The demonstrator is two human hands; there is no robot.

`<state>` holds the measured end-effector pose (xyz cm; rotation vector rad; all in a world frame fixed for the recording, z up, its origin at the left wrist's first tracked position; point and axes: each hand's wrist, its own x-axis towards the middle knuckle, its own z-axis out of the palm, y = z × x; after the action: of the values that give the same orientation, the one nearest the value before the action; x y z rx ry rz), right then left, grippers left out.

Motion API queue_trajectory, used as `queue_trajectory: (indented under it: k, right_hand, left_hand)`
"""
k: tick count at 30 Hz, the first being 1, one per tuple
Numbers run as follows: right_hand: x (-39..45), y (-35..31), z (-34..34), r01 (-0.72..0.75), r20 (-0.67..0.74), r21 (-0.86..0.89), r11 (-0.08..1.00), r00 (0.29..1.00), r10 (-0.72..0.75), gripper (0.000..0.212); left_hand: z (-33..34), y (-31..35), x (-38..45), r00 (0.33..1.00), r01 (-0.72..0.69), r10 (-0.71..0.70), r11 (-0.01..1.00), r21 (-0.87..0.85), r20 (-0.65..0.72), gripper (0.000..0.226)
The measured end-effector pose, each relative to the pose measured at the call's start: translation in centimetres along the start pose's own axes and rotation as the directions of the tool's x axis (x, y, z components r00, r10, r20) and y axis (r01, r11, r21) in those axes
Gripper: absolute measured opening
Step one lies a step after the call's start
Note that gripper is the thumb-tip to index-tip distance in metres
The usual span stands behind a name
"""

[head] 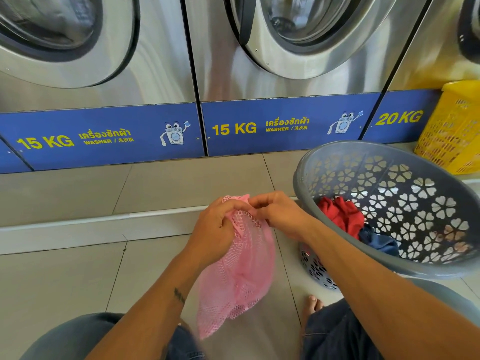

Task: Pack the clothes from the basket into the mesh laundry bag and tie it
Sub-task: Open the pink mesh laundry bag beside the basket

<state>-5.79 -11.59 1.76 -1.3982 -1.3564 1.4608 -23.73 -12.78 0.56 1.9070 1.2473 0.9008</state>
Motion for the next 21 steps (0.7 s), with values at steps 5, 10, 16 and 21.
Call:
queue_trajectory:
  k: [5,10,16,21]
  right_hand:
    - [-0.1,0.3,0.6,0.041,-0.014,-0.075,0.996,0.999,-0.042,0.028]
    - [-0.1,0.3,1.1,0.044,-0.151,-0.005,0.999,0.988,-0.045,0.037]
    - [-0.2,1.0,1.4,0.044,-0.199,-0.047,0.998,0.979,-0.052,0.046]
    - [0.2,2.1,1.0,-0.050,-0.043,-0.309,0.950,0.998,0.039,0.010]
  left_hand:
    - [0.0,-0.3,0.1,0.999,0.020,-0.019,1.000,-0.022,0.028,0.067]
    - [0.2,0.0,-0.3,0.994,0.045,-0.050,0.998,0.054,0.100,0.063]
    - [0.2,-0.2,-0.5,1.000,0.029,-0.028,0.984,0.176,-0.008,0.035]
    - [-0.1,-0.5,-0.3,0.991,0.020,0.003,0.986,0.163,-0.137,0.020]
